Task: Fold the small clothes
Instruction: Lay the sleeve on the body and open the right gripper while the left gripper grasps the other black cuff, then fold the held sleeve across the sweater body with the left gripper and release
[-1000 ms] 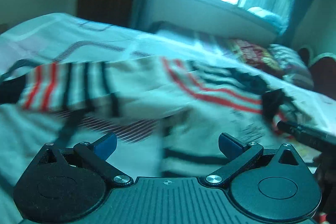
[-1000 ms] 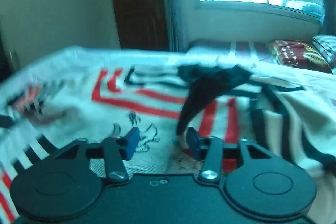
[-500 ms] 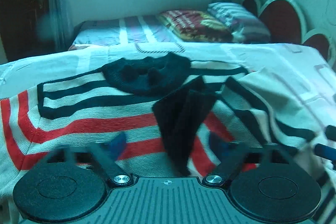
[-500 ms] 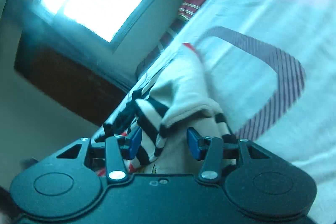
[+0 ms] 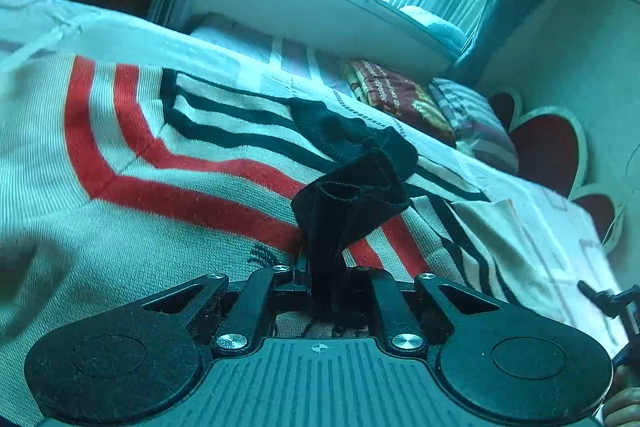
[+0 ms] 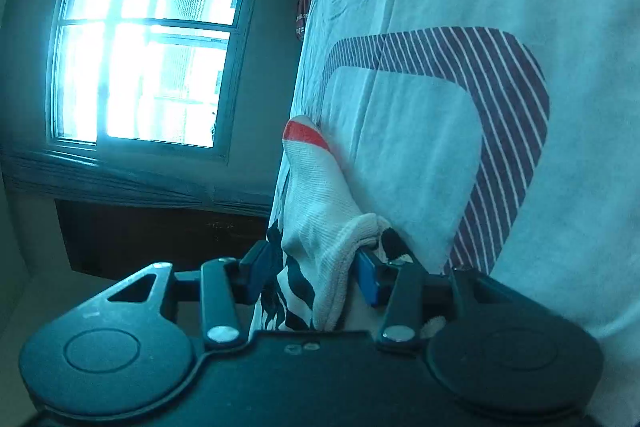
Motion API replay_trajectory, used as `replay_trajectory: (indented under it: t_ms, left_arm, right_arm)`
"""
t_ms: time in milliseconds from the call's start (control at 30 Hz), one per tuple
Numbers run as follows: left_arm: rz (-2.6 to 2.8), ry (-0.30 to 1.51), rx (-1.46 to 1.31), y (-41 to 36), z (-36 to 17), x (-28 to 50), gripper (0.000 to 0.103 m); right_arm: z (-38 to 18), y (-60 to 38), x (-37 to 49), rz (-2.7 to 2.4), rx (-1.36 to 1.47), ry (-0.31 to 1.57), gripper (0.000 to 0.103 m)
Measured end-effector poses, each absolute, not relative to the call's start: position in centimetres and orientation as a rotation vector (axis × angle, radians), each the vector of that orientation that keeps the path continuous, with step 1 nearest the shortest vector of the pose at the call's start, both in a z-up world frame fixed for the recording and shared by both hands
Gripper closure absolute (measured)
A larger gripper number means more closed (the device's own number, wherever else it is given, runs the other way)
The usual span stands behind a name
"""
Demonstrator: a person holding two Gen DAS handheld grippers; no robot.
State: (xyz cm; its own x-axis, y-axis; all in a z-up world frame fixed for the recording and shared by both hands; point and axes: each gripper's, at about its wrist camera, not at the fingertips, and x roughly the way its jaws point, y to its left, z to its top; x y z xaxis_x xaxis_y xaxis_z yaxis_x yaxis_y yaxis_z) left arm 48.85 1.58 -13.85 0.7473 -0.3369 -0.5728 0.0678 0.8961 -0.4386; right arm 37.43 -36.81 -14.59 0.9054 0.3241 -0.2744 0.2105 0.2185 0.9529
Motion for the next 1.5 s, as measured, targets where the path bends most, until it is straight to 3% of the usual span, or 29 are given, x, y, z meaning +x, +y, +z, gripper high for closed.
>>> replay_trajectory:
  t_ms: [100, 167, 200, 300, 400, 433, 500, 700, 800, 833, 867, 900, 967, 1300, 1333, 1400, 1500]
  left_arm:
    - [-0.226, 0.704, -0.488, 2.1, -14.3, 49.2, 0.095]
    - [-0.225, 0.703, -0.516, 2.2, -14.5, 49.4, 0.095]
    - [-0.225, 0.679, -0.525, 2.3, -14.4, 49.1, 0.095]
    - [-0.225, 0.598, -0.496, 2.3, -13.3, 47.8, 0.095]
    - [-0.178, 0.667, -0.463, 2.4, -14.7, 48.1, 0.095]
    - [-0.177, 0.697, -0.480, 2.7, -15.6, 48.2, 0.095]
    - [-0.192, 0.676, -0.534, 3.6, -16.0, 47.7, 0.094]
    - [-0.176, 0.657, -0.570, 4.8, -16.4, 46.9, 0.085]
    - [-0.144, 0.630, -0.566, 4.9, -16.1, 46.6, 0.060]
    - [-0.136, 0.618, -0.557, 5.0, -15.8, 46.6, 0.046]
    - [-0.127, 0.609, -0.544, 5.0, -15.6, 46.6, 0.041]
    - [-0.127, 0.607, -0.529, 5.1, -15.3, 46.8, 0.043]
    - [-0.128, 0.644, -0.492, 5.2, -15.1, 46.9, 0.099]
    - [-0.181, 0.676, -0.448, 6.1, -14.5, 47.0, 0.099]
    - [-0.188, 0.675, -0.440, 6.1, -14.5, 47.1, 0.098]
    - [-0.191, 0.643, -0.437, 6.3, -14.1, 46.7, 0.099]
    - [-0.176, 0.633, -0.393, 5.8, -14.0, 46.5, 0.099]
  right_arm:
    - [-14.7, -36.5, 37.4, 0.069, 1.340, 0.482, 0.060]
    - [-14.2, -36.3, 37.8, 0.051, 1.290, 0.511, 0.070]
    - [-13.9, -36.1, 37.8, 0.048, 1.251, 0.523, 0.093]
    - [-11.8, -35.3, 37.0, 0.076, 1.112, 0.515, 0.095]
    - [-11.4, -34.0, 37.7, 0.015, 0.945, 0.610, 0.093]
    - [-12.1, -33.9, 38.1, -0.005, 0.943, 0.654, 0.097]
    - [-12.5, -34.3, 37.8, 0.008, 0.994, 0.642, 0.096]
    - [-10.0, -34.3, 35.6, 0.032, 0.869, 0.603, 0.072]
    - [-8.1, -34.0, 35.2, 0.025, 0.773, 0.550, 0.064]
    - [-7.6, -34.4, 35.7, 0.026, 0.750, 0.543, 0.063]
    - [-7.3, -34.7, 36.3, 0.028, 0.733, 0.540, 0.063]
    - [-7.0, -34.8, 37.0, 0.029, 0.714, 0.538, 0.063]
    - [-6.8, -35.1, 38.3, 0.032, 0.675, 0.535, 0.063]
    - [-9.3, -36.9, 48.0, 0.098, 0.610, 0.616, 0.062]
    - [-9.4, -36.8, 48.5, 0.107, 0.597, 0.628, 0.068]
    - [-9.1, -36.4, 49.0, 0.119, 0.538, 0.632, 0.095]
    - [-9.1, -36.2, 48.7, 0.069, 0.503, 0.633, 0.095]
